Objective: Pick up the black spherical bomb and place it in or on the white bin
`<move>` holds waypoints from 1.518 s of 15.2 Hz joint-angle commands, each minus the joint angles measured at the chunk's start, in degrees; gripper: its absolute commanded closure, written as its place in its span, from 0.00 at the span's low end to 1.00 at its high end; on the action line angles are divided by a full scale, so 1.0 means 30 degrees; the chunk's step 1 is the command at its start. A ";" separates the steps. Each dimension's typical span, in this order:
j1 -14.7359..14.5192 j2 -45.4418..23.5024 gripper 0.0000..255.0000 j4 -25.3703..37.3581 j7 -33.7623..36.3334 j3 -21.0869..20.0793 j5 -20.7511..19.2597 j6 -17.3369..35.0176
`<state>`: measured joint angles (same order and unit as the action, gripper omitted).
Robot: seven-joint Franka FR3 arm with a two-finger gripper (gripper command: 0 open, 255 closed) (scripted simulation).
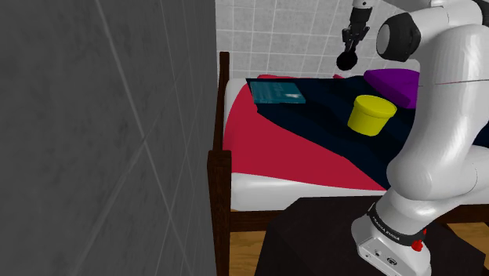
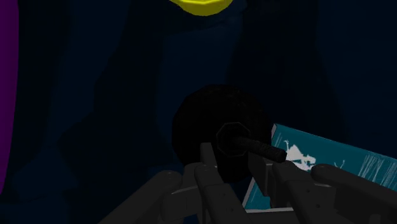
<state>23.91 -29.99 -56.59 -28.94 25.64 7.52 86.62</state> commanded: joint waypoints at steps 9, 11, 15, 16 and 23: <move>0.0380 0.5077 1.00 -0.7025 -0.2669 0.1281 -0.1645 0.2360; 0.0632 0.5804 1.00 -0.7896 -0.3272 0.1558 -0.1909 0.2609; 0.1251 0.7004 1.00 -0.9237 -0.4559 0.2139 -0.2352 0.2957; 0.1428 0.7252 1.00 -0.9496 -0.4899 0.2290 -0.2443 0.3018; 0.2839 0.8398 1.00 -1.0549 -0.7533 0.3468 -0.2795 0.3229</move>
<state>31.72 -5.19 -88.06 -50.13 35.47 -0.78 96.40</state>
